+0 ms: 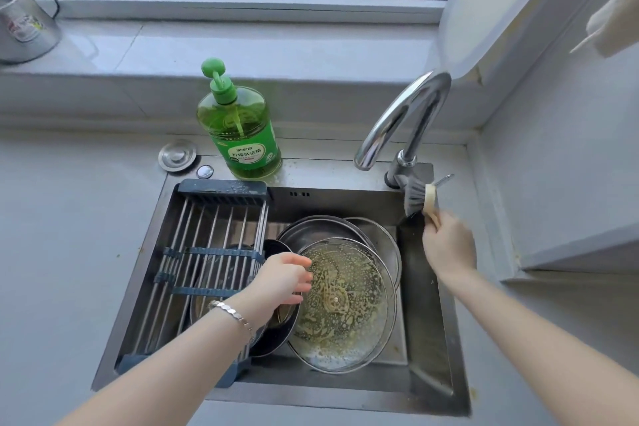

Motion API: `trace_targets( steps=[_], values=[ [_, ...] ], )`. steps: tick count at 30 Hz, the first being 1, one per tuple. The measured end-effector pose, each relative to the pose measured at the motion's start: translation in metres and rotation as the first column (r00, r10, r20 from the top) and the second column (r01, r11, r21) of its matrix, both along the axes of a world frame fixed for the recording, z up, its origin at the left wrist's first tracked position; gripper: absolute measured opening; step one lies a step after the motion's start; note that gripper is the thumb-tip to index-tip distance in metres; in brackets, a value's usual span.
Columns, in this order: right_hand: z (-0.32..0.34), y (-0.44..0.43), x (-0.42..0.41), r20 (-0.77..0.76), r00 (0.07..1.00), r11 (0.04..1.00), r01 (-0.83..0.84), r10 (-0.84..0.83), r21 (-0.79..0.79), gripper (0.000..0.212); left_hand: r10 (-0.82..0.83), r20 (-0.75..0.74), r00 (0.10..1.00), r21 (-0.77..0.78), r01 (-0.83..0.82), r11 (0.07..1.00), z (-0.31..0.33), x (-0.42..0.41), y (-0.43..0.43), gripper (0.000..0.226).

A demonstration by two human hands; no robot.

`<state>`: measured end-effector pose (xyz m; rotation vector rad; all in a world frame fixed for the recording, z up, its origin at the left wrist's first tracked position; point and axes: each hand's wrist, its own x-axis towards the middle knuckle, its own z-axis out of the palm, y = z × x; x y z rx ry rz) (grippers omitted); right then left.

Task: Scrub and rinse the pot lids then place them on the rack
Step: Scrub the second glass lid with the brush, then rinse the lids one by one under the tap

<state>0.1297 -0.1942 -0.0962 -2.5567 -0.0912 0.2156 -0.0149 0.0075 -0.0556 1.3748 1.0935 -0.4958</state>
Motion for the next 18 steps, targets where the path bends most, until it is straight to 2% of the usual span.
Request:
trace_targets(
  steps=[2, 3, 5, 8, 14, 18],
  values=[
    [0.025, -0.003, 0.024, 0.181, 0.980, 0.997, -0.074, 0.078, -0.028, 0.022, -0.011, 0.020, 1.000, 0.006, 0.011, 1.000, 0.004, 0.004, -0.003, 0.028],
    [0.032, -0.005, 0.036, 0.212, 0.969, 0.990, -0.113, 0.127, -0.080, 0.029, -0.016, 0.030, 0.999, 0.013, 0.016, 1.000, 0.005, 0.005, -0.004, 0.028],
    [0.036, -0.008, 0.056, 0.141, 0.965, 0.953, -0.183, 0.221, -0.242, 0.039, -0.027, 0.043, 0.999, 0.027, 0.025, 0.999, 0.008, 0.006, -0.007, 0.028],
    [0.026, -0.011, 0.074, 0.011, 0.952, 0.868, -0.274, 0.306, -0.414, 0.037, -0.031, 0.053, 0.998, 0.033, 0.030, 0.999, 0.011, 0.004, -0.009, 0.028],
    [0.015, -0.016, 0.073, 0.036, 0.944, 0.804, -0.260, 0.329, -0.534, 0.027, -0.045, 0.052, 0.998, 0.035, 0.043, 0.998, 0.013, 0.003, -0.010, 0.027],
    [0.009, -0.021, 0.067, 0.036, 0.947, 0.801, -0.250, 0.320, -0.543, 0.026, -0.031, 0.065, 0.997, 0.044, 0.028, 0.999, 0.017, 0.008, -0.008, 0.026]
  ],
)
